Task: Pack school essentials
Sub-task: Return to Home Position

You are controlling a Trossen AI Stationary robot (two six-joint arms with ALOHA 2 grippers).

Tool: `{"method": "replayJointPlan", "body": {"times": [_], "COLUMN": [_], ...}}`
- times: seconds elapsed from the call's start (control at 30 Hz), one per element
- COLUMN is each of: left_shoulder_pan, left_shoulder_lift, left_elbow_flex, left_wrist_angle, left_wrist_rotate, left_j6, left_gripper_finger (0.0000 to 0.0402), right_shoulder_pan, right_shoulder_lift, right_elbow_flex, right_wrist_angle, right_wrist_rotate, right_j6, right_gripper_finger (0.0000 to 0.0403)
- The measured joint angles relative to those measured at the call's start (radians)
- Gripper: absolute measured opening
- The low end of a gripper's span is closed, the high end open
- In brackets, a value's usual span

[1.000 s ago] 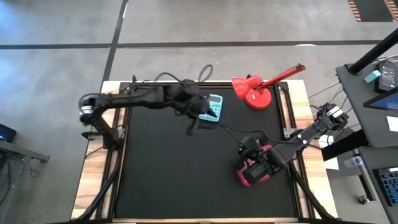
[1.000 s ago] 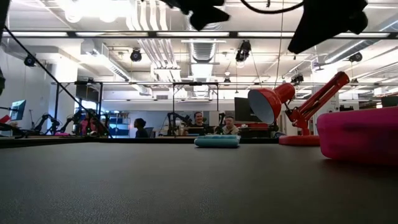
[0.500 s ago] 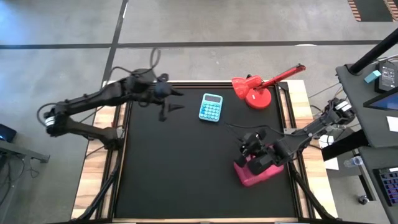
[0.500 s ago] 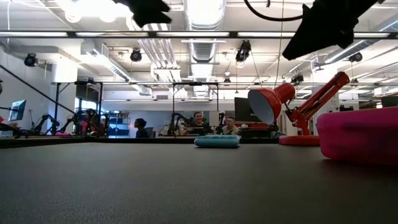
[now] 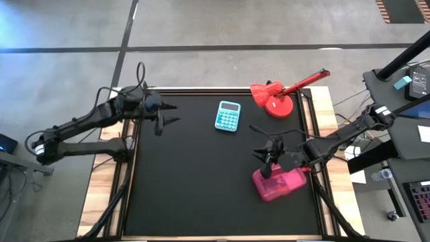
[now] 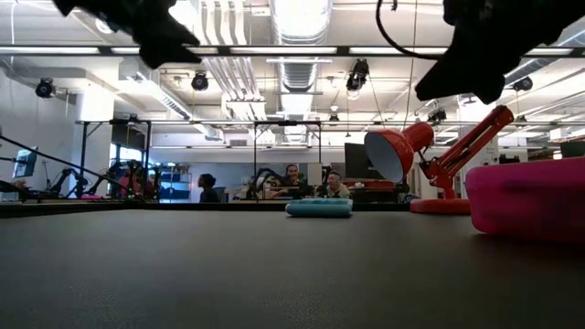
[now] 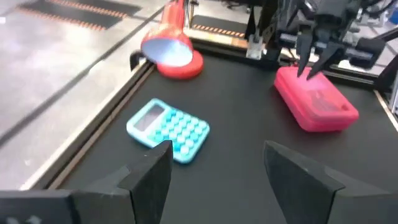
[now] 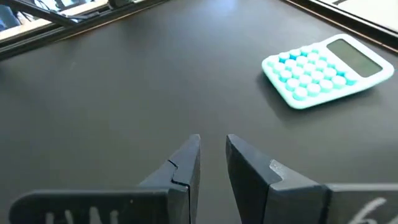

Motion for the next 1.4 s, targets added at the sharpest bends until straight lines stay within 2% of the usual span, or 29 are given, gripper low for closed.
{"method": "replayJointPlan", "body": {"times": [0.23, 0.4, 0.77, 0.9, 1.13, 1.4], "left_shoulder_pan": [0.030, 0.036, 0.036, 0.036, 0.036, 0.036], "left_shoulder_lift": [-0.094, -0.159, -0.252, -0.245, -0.233, -0.206], "left_elbow_flex": [-0.175, -0.316, -0.658, -0.699, -0.724, -0.724], "left_wrist_angle": [0.012, 0.123, 0.704, 0.767, 0.761, 0.759], "left_wrist_rotate": [0.001, 0.001, 0.001, -0.012, -0.122, -0.123], "left_j6": [-0.087, -0.175, -0.455, -0.478, -0.452, -0.444], "left_gripper_finger": [0.0235, 0.0235, 0.0235, 0.0235, 0.0235, 0.0235], "right_shoulder_pan": [-0.002, -0.008, -0.008, -0.008, -0.008, -0.008], "right_shoulder_lift": [-0.160, -0.266, -0.439, -0.506, -0.614, -0.737], "right_elbow_flex": [-0.108, -0.192, -0.294, -0.320, -0.378, -0.451], "right_wrist_angle": [0.001, 0.043, 0.083, 0.083, 0.079, 0.079], "right_wrist_rotate": [-0.003, -0.026, -0.044, -0.044, 0.005, 0.001], "right_j6": [-0.003, 0.061, 0.051, 0.045, 0.030, 0.051], "right_gripper_finger": [0.0068, 0.0068, 0.0068, 0.0068, 0.0068, 0.0068]}}
